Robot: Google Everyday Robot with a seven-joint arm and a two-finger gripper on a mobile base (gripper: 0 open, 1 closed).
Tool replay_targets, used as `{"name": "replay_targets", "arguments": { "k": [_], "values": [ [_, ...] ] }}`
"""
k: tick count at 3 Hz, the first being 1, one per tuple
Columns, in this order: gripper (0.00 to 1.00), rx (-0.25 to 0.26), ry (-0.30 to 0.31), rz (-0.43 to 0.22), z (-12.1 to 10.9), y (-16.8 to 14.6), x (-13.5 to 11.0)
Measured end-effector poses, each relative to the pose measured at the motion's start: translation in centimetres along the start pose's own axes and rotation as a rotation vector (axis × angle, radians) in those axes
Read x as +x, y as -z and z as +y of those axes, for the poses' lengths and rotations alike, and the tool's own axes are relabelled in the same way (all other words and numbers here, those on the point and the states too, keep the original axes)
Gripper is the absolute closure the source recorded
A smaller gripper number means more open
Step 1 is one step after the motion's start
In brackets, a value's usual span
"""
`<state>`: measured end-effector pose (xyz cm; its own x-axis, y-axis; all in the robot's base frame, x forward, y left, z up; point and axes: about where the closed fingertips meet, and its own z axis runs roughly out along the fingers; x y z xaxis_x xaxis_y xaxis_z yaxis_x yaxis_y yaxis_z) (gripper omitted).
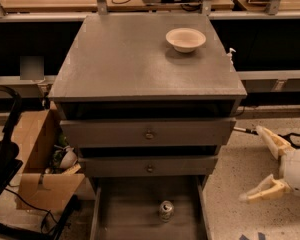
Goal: Pick 7up can from bottom drawer and place on counter
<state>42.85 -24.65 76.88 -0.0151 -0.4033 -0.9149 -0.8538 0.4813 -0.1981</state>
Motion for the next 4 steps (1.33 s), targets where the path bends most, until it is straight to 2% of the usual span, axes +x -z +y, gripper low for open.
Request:
{"name": "replay_targets", "arguments": {
  "k": [1, 2, 3, 4],
  "values": [
    [0.00, 0.013, 0.051, -0.049, 0.4, 0.2, 1.6],
    [0.00, 0.010, 0.056, -0.047, 0.4, 0.1, 1.5],
    [0.00, -0.010, 0.028, -0.058, 0.8, -1.9, 4.4],
    [0.00, -0.030, 0.011, -0.102, 1.3, -5.4, 9.3]
  ]
}}
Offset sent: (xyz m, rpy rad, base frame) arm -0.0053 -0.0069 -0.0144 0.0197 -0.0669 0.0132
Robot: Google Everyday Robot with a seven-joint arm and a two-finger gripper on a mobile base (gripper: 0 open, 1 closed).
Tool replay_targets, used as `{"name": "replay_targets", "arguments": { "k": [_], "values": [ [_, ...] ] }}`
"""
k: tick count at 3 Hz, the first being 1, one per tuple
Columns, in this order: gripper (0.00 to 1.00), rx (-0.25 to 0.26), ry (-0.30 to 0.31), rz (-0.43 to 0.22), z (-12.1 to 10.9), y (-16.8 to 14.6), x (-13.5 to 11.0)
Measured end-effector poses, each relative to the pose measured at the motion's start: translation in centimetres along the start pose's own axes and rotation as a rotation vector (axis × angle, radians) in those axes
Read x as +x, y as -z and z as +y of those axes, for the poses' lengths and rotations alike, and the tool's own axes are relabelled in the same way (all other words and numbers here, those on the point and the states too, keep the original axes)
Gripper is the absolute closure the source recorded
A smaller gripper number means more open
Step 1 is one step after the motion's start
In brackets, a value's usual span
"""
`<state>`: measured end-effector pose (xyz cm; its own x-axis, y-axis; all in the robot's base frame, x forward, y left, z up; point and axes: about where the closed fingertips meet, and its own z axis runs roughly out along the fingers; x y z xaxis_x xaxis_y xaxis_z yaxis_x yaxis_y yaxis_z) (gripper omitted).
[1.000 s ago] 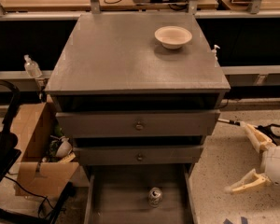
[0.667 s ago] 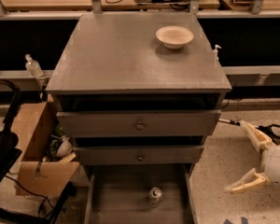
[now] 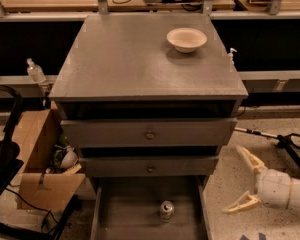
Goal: Pick 7up can from bottom drawer and place on counter
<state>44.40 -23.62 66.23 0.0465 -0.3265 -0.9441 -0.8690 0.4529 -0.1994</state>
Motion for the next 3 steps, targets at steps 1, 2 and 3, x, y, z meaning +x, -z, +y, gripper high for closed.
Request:
{"name": "replay_targets", "arguments": {
  "k": [1, 2, 3],
  "values": [
    [0.00, -0.019, -0.013, -0.064, 0.1, -3.1, 7.0],
    [0.00, -0.034, -0.035, -0.126, 0.8, -6.3, 16.7],
    [0.00, -0.043, -0.068, -0.144, 1.7, -8.2, 22.9]
  ]
}}
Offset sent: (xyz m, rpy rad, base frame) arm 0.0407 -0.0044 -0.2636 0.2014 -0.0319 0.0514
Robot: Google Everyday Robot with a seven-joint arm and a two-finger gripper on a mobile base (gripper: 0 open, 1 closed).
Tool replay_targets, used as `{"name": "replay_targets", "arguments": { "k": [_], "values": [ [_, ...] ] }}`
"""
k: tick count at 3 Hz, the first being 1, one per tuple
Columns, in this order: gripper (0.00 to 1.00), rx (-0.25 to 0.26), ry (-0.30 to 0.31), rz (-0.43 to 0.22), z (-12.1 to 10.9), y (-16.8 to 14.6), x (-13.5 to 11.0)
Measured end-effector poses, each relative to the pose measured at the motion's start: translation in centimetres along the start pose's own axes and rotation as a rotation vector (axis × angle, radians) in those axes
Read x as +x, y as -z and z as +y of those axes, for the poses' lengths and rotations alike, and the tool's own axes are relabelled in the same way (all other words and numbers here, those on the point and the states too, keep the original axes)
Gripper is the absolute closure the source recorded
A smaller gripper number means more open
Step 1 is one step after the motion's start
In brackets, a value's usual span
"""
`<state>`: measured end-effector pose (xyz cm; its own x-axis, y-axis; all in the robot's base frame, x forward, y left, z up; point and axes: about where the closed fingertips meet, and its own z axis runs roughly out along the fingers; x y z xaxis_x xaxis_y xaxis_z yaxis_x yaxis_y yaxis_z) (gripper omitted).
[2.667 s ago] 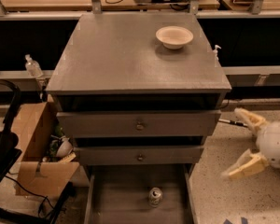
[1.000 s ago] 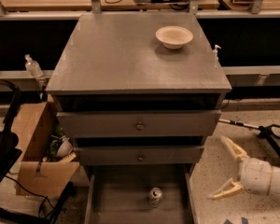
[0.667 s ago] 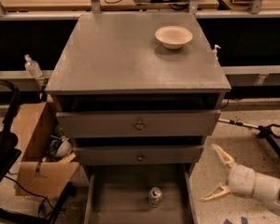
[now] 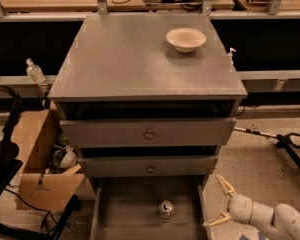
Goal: Pick 7up can from bottom drawer and place on counter
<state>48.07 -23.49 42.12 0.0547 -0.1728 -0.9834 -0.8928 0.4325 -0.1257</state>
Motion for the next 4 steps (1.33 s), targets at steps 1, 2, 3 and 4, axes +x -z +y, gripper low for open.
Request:
{"name": "replay_targets", "arguments": {
  "k": [1, 2, 3, 4],
  "values": [
    [0.00, 0.000, 0.000, 0.000, 0.0, 0.0, 0.0],
    [0.00, -0.049, -0.040, 0.024, 0.6, -3.5, 4.0],
    [0.00, -0.091, -0.079, 0.046, 1.5, -7.6, 9.2],
    [0.00, -0.129, -0.089, 0.076, 2.7, -11.5, 14.1]
  ]
}}
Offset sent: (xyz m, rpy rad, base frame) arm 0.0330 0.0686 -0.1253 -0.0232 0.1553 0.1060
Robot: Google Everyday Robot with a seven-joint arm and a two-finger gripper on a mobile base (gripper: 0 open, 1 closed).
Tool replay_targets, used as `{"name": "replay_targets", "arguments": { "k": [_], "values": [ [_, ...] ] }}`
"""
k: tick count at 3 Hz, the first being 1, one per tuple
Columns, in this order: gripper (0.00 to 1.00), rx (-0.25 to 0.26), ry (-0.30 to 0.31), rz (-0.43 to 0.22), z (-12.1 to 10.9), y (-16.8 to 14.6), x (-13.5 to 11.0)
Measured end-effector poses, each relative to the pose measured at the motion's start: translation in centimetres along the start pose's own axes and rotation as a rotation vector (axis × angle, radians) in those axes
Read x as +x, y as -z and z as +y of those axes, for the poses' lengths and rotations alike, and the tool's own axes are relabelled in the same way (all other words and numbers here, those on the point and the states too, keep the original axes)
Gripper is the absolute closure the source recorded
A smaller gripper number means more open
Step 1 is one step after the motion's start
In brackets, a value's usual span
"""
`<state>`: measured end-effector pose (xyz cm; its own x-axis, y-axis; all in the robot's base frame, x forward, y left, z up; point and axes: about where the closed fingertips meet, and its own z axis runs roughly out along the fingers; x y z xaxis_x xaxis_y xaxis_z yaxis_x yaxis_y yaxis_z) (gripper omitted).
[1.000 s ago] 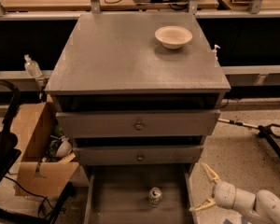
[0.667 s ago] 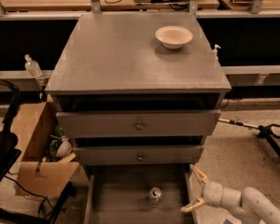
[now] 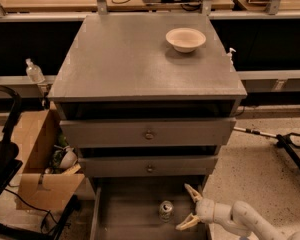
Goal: Pick 7up can from bottom drawer and place on counter
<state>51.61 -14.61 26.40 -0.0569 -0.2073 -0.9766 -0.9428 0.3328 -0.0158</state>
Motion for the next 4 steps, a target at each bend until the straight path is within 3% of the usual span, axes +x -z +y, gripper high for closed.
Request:
{"name": "replay_targets", "arguments": {
  "k": [2, 3, 4],
  "values": [
    [0.00, -0.066, 0.023, 0.065, 1.3, -5.4, 3.8],
    [0.16, -0.109, 0.026, 0.086, 2.4, -8.0, 5.2],
    [0.47, -0.138, 0.022, 0.084, 3.5, -9.8, 5.7]
  ]
}}
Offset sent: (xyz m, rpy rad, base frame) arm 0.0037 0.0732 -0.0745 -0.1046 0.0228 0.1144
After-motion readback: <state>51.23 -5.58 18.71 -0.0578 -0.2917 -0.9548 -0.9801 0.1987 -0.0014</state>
